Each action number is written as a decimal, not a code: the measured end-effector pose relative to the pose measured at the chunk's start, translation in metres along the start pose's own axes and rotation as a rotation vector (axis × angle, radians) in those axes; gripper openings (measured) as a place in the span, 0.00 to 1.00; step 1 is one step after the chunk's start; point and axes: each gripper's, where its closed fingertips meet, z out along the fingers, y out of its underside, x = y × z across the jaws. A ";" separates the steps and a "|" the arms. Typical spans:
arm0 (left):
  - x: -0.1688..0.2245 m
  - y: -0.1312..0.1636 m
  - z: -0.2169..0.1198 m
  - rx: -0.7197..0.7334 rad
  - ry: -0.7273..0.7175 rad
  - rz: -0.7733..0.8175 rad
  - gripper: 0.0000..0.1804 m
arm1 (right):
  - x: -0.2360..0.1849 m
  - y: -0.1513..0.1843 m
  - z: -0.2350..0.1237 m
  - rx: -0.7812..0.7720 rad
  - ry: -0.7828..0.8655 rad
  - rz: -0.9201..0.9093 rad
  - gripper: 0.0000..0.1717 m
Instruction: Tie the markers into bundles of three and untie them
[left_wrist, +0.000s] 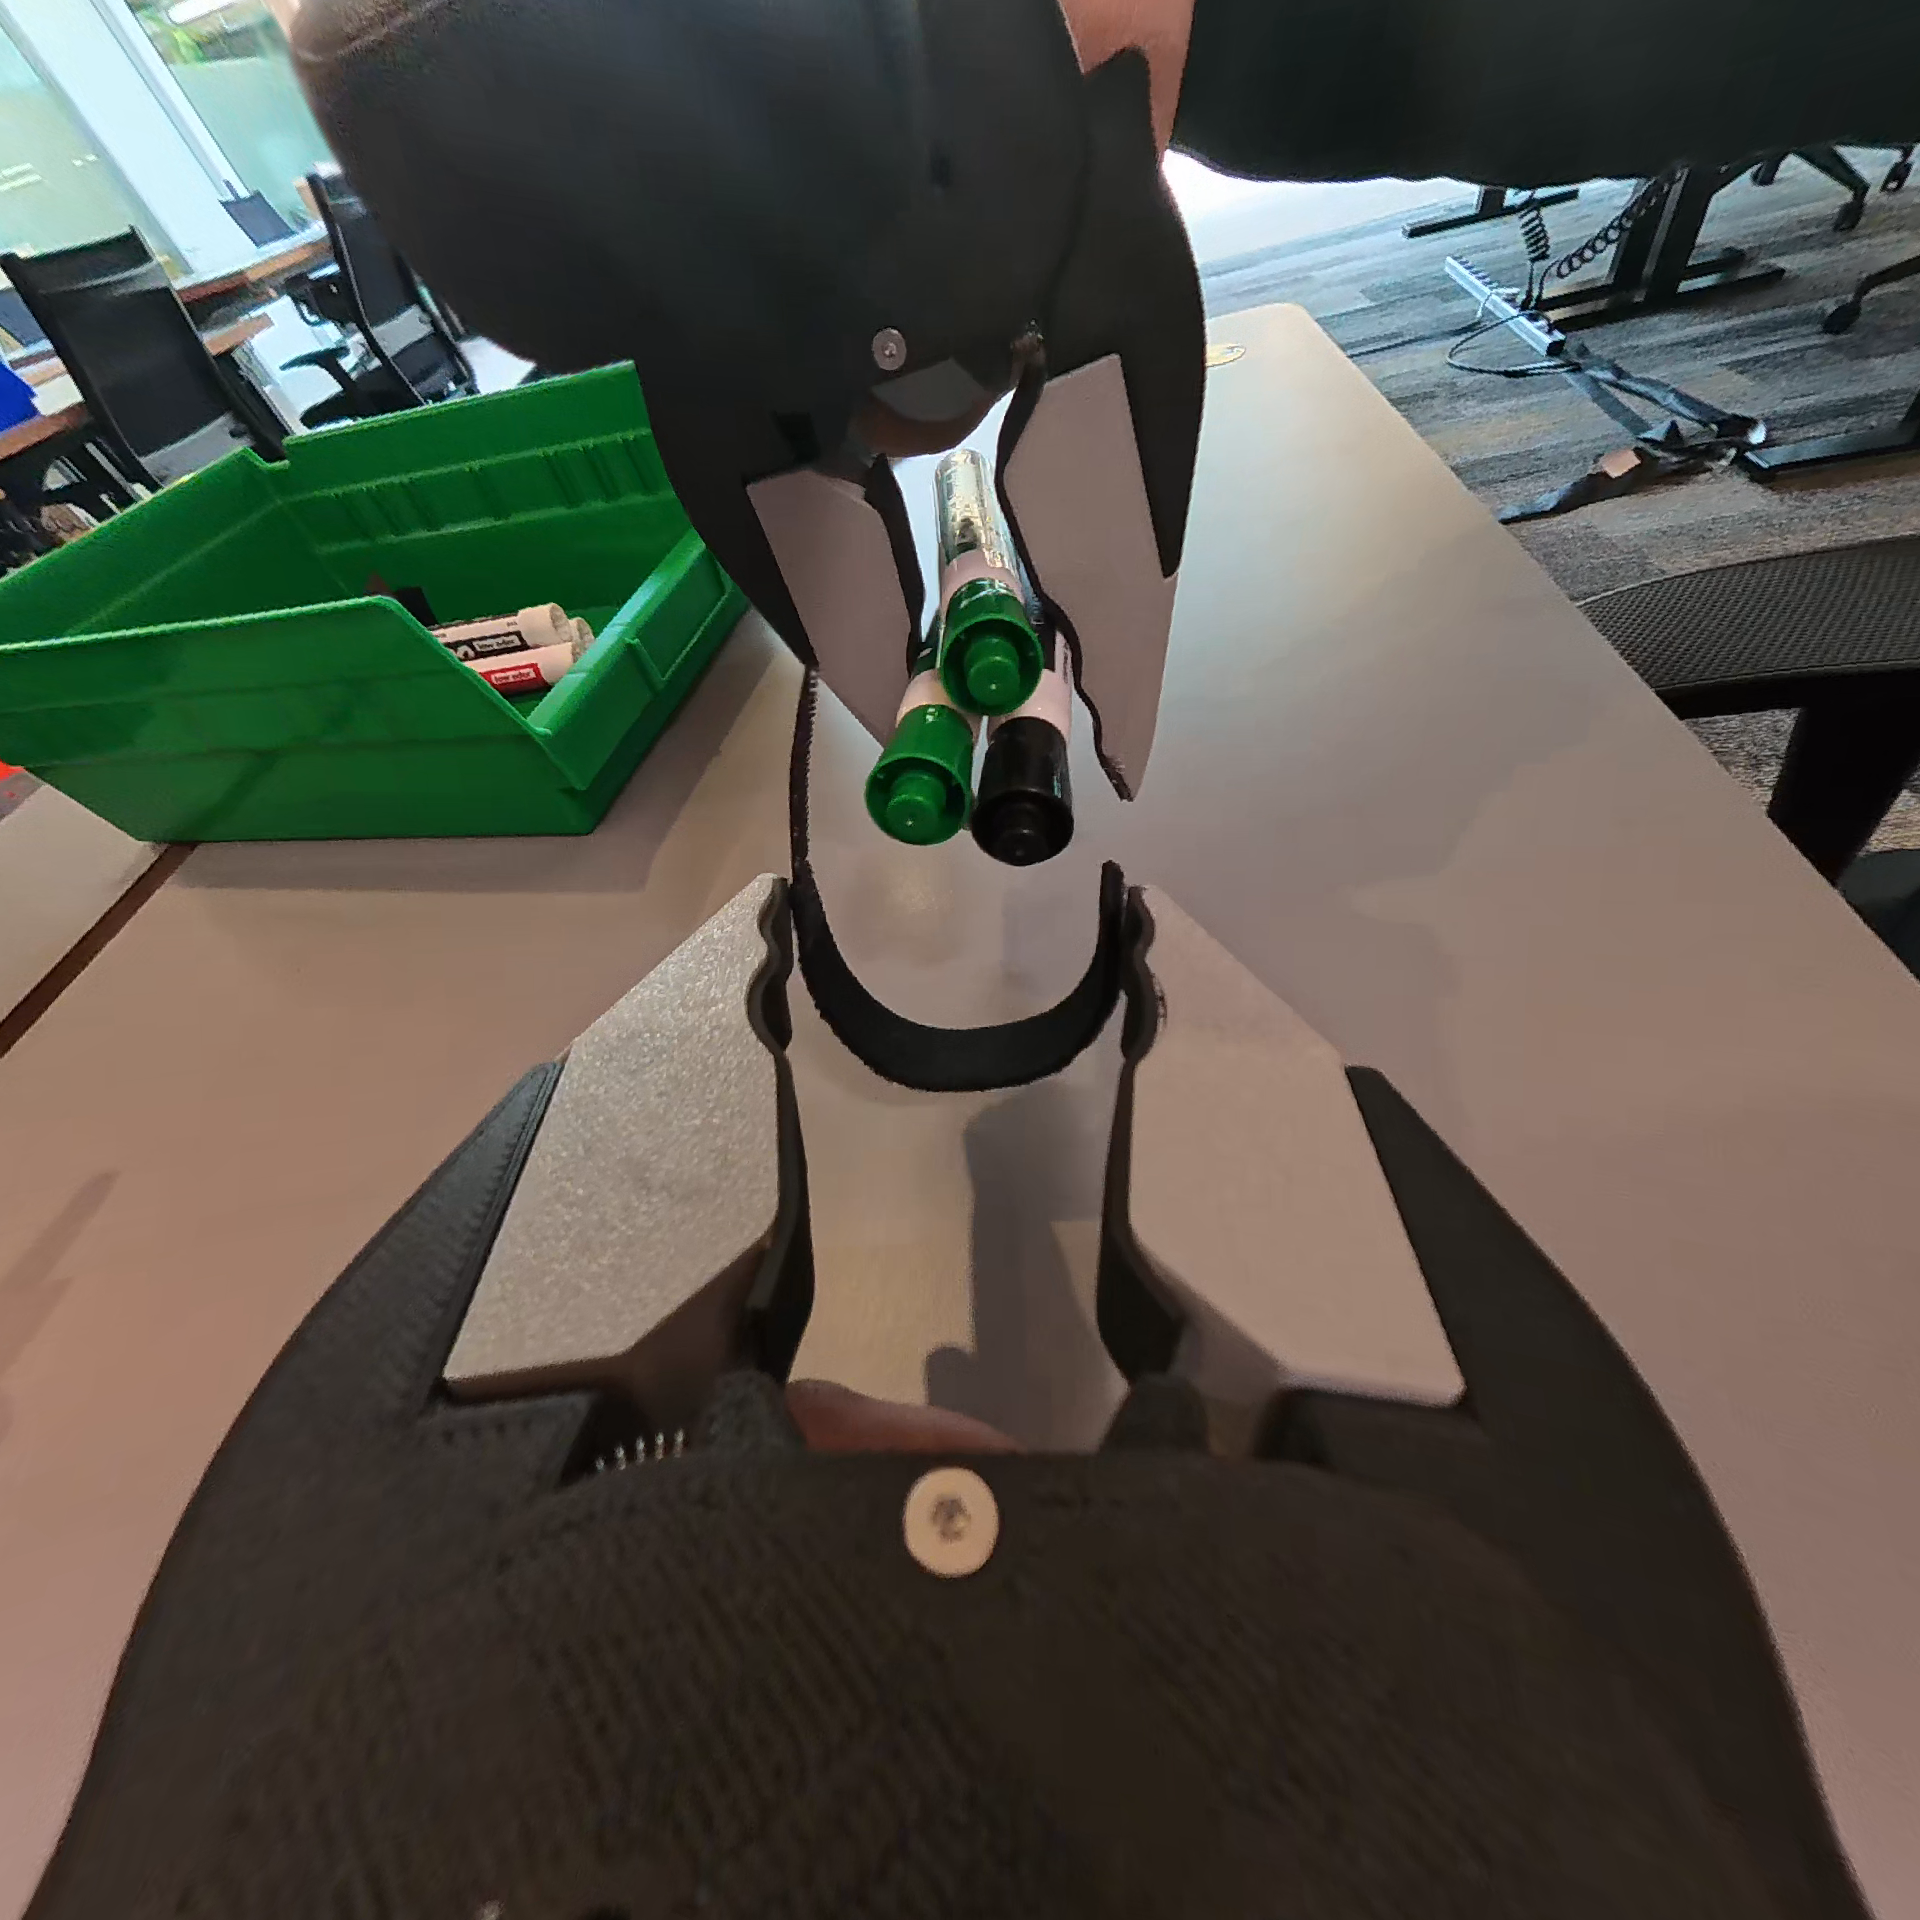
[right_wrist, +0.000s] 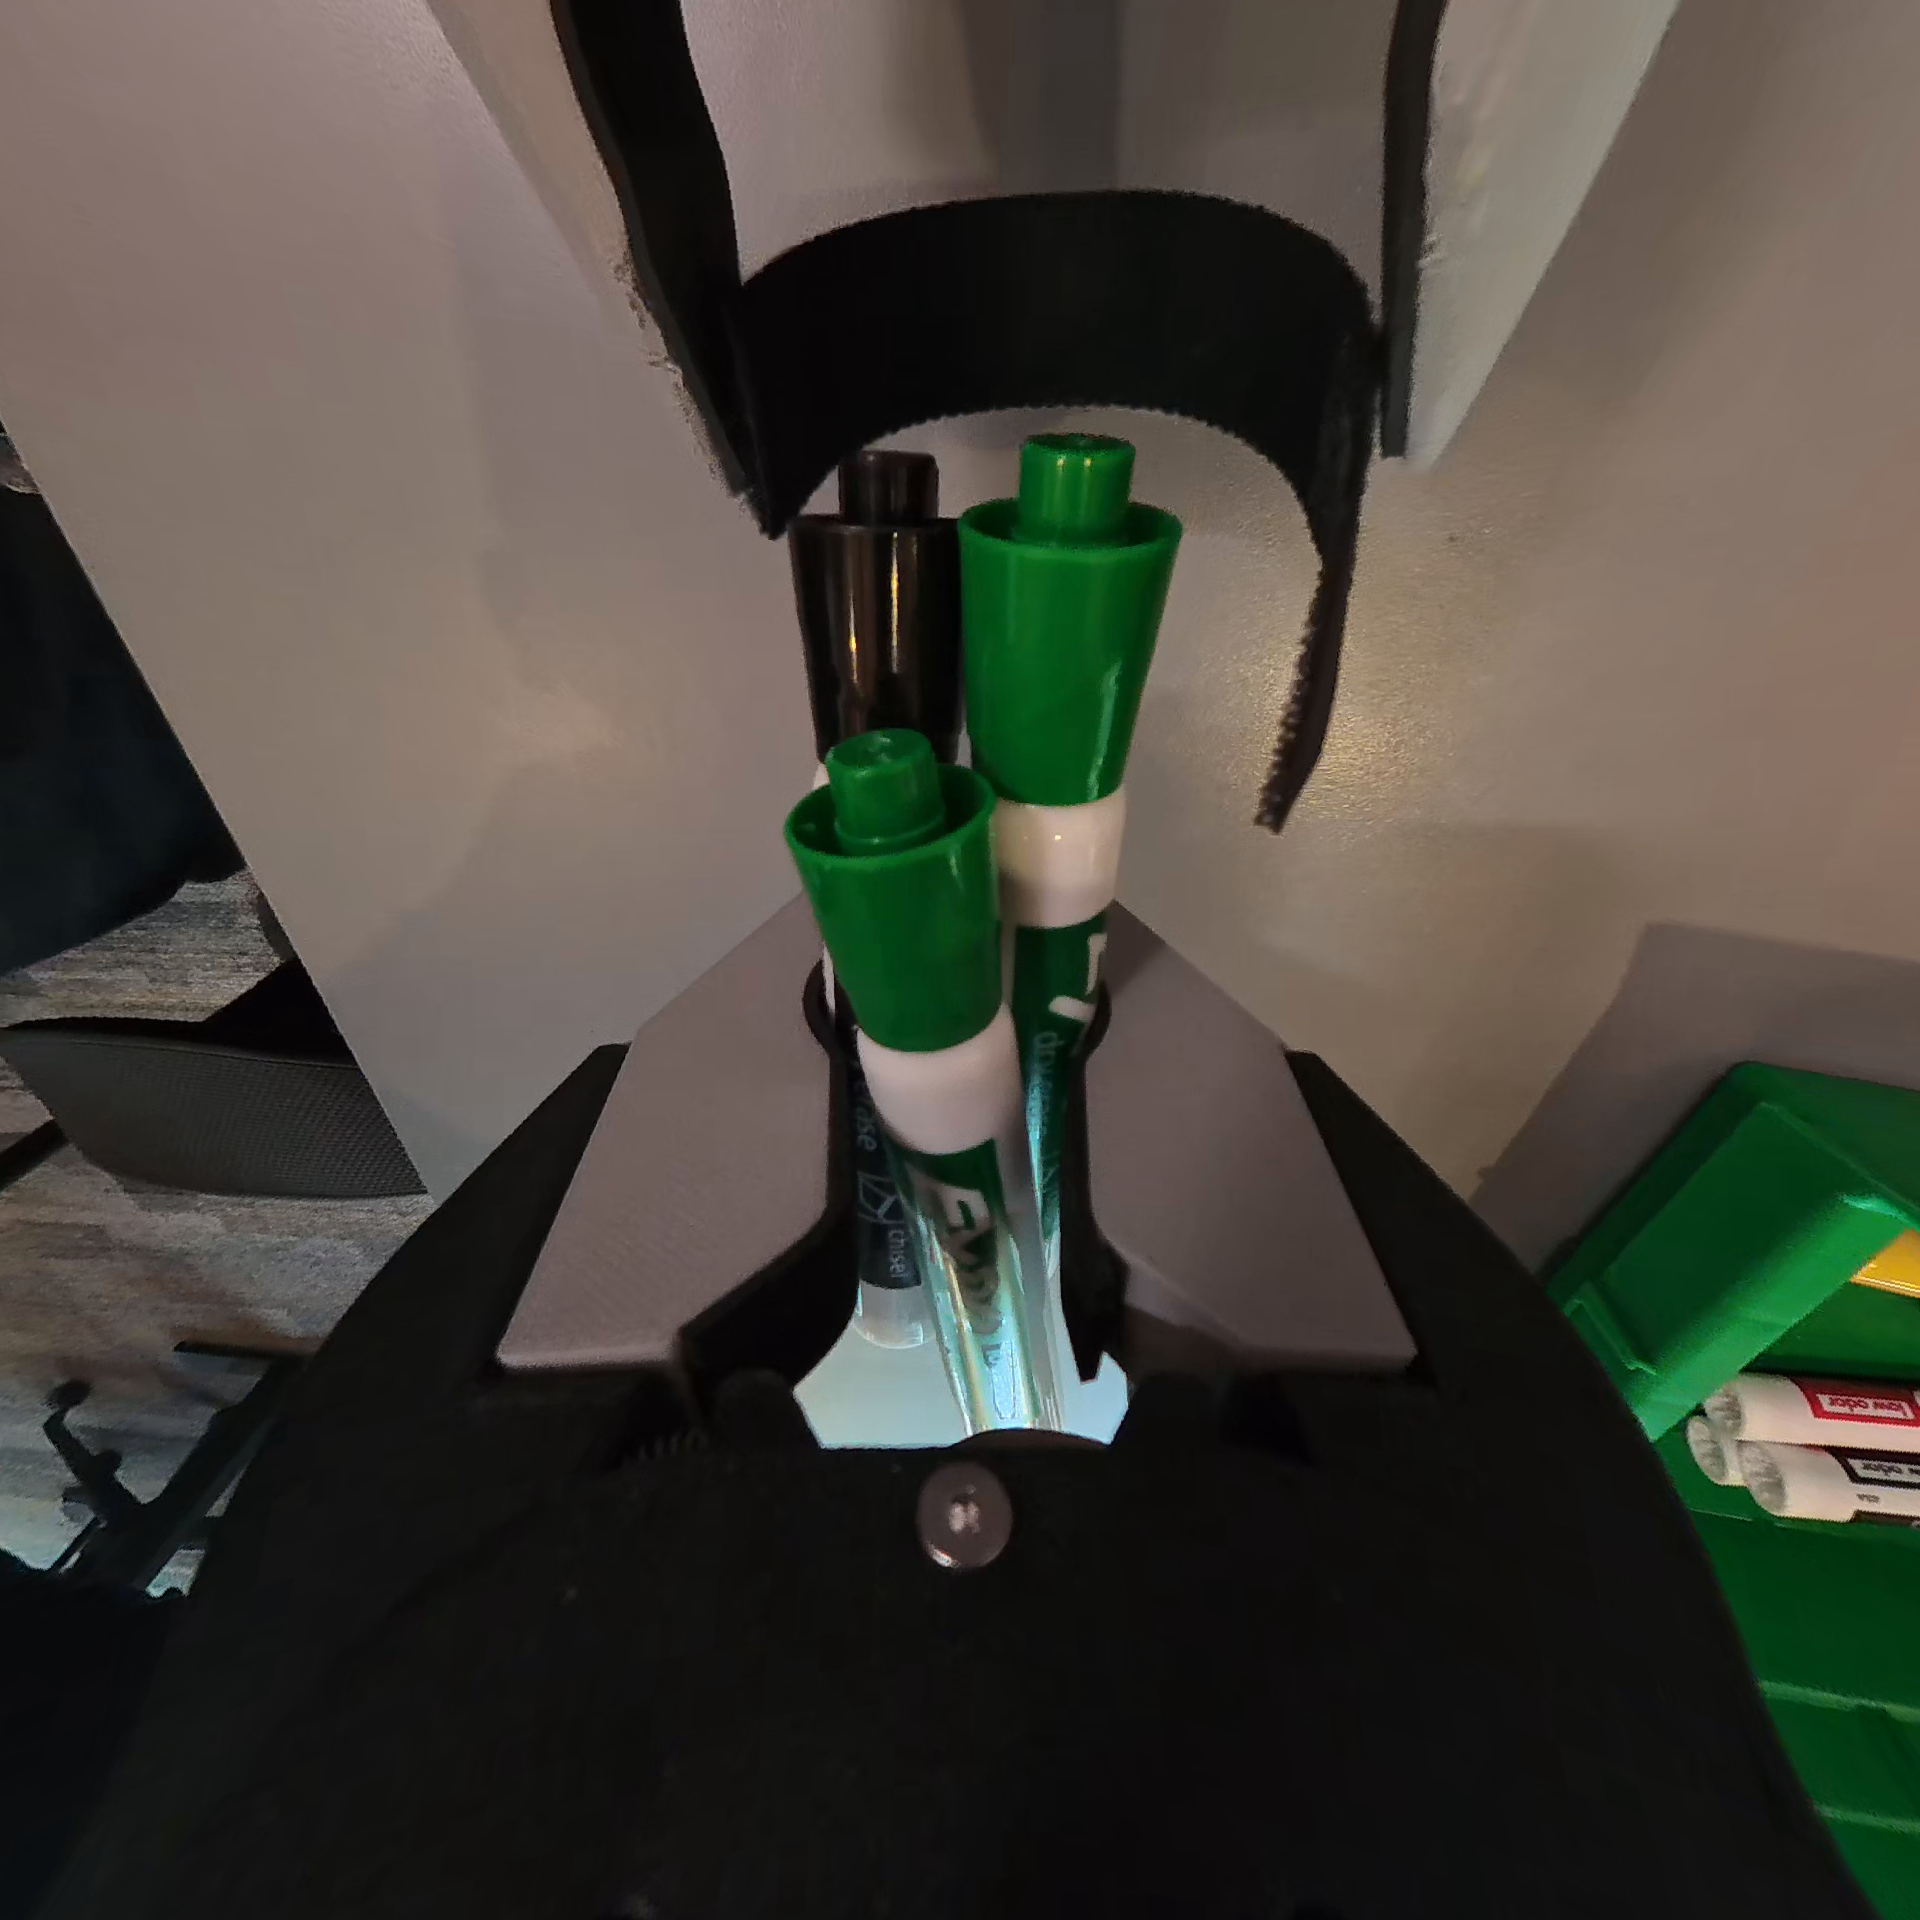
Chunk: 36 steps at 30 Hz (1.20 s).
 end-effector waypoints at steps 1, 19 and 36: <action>0.000 0.000 0.000 -0.001 -0.001 0.002 0.34 | 0.000 -0.001 0.000 0.000 0.003 -0.002 0.21; 0.000 -0.015 -0.002 0.089 -0.027 0.003 0.34 | 0.002 -0.021 0.002 0.039 0.002 -0.022 0.21; -0.003 -0.009 -0.001 0.056 -0.046 0.010 0.31 | 0.011 0.002 0.010 -0.193 0.021 -0.011 0.21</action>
